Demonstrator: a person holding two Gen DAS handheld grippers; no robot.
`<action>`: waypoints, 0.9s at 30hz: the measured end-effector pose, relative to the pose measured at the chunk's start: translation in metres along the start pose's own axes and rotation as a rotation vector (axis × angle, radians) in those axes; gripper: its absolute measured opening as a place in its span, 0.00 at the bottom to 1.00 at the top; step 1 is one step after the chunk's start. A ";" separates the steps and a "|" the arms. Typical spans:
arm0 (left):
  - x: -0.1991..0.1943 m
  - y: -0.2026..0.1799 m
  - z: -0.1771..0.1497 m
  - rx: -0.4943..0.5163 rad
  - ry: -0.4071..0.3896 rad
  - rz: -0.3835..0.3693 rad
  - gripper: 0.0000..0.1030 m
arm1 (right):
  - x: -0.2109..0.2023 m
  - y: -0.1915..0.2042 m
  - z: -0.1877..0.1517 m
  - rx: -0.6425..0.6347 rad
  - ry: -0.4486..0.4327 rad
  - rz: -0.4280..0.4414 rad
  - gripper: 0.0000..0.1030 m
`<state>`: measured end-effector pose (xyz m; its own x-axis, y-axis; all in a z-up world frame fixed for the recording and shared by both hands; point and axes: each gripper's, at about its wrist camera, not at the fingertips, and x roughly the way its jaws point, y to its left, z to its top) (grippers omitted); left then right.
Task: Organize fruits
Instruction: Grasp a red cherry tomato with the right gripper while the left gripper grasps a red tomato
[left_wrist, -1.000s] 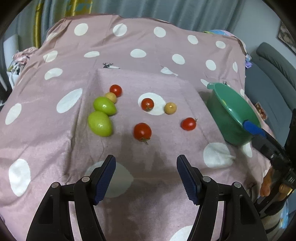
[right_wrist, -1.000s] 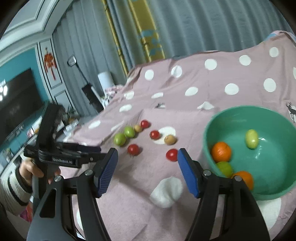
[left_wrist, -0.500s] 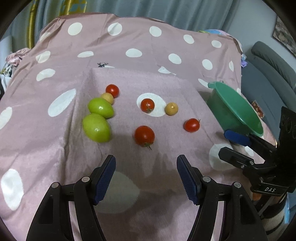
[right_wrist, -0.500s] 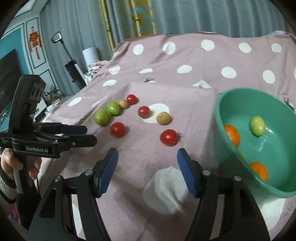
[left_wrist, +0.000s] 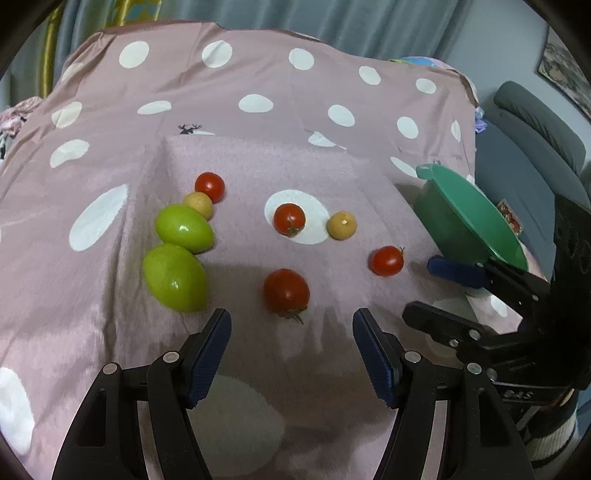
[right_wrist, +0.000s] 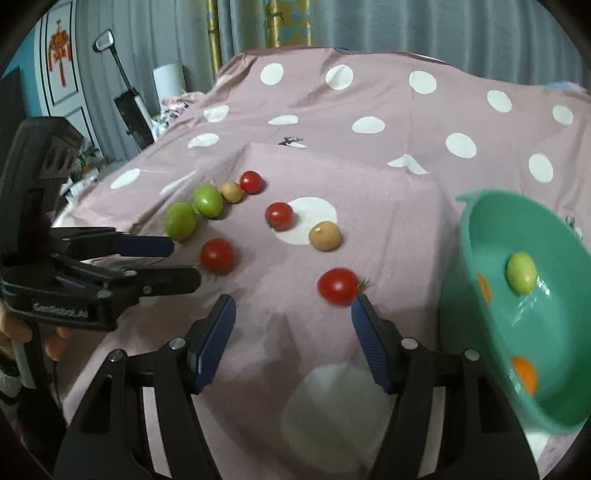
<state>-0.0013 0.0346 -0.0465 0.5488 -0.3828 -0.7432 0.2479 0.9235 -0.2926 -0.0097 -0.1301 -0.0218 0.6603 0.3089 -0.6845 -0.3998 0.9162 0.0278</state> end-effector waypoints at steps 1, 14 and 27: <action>0.001 0.001 0.001 -0.002 0.002 0.002 0.66 | 0.004 -0.001 0.003 -0.003 0.015 -0.014 0.63; 0.008 0.002 0.005 0.018 0.023 -0.018 0.66 | 0.053 -0.006 0.025 -0.016 0.197 -0.107 0.42; 0.023 -0.003 0.013 0.062 0.065 0.019 0.66 | 0.029 -0.011 0.015 0.039 0.117 -0.003 0.32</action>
<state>0.0214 0.0225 -0.0550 0.5015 -0.3606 -0.7864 0.2881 0.9267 -0.2412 0.0237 -0.1278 -0.0312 0.5813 0.2766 -0.7652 -0.3717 0.9269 0.0527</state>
